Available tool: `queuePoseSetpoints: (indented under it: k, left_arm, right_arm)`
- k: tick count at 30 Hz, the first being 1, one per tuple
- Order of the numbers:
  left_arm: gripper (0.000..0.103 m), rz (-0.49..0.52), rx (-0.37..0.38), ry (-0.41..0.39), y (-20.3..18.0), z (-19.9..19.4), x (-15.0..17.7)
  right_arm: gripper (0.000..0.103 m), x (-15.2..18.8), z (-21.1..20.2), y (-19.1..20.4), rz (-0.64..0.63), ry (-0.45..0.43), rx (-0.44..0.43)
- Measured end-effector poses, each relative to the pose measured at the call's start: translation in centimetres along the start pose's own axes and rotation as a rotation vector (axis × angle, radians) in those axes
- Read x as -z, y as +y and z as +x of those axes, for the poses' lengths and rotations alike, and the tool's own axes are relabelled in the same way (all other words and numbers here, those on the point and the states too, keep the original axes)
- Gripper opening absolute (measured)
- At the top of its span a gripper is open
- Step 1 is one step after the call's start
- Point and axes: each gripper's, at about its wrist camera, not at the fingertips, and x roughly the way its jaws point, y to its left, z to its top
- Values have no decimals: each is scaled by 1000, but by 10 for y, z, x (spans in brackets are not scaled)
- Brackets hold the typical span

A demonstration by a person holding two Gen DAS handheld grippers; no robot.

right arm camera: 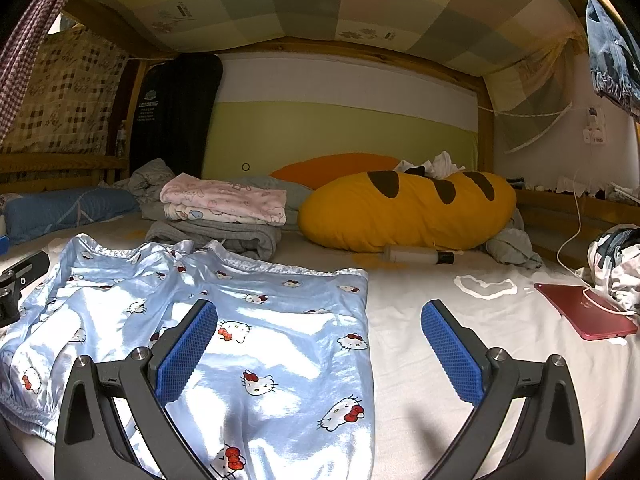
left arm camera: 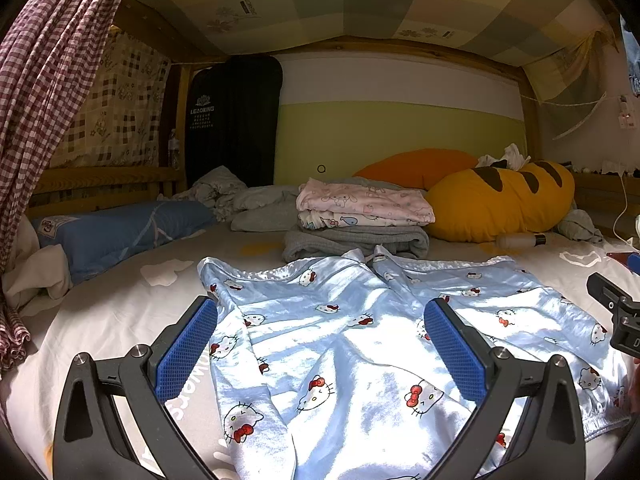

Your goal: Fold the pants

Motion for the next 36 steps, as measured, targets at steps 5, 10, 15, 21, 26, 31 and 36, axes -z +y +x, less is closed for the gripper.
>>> queuePoseSetpoints:
  k: [5,10,15,21,26,31,36]
  left_arm:
    - [103,1,1,0,0,0,-1]
    - [103,2,0,0,1,-3,-2]
    - [103,-1,-2,5,0,-1,-3]
    - [103,0,-2,7,-3,-3,-2]
    - [103,-3,-2,10,-2,-3,-2]
    - [103,-3,-2,11,-2,-3,-3]
    - [103,-2,-2,10,-1,-4,-2]
  right_arm:
    - [102,0,-1,1,-1,-1,1]
    - [102,0,0,1,-1,-1,1]
    - [102,0,0,1,-4,-2,3]
    - [102,0,-1,1,-5,-2,2]
    - [102,0,0,0,-5,-4,4]
    - [102,0,-2,1,-3,-5,4]
    - [102,0,-1,0,-4,-5,5]
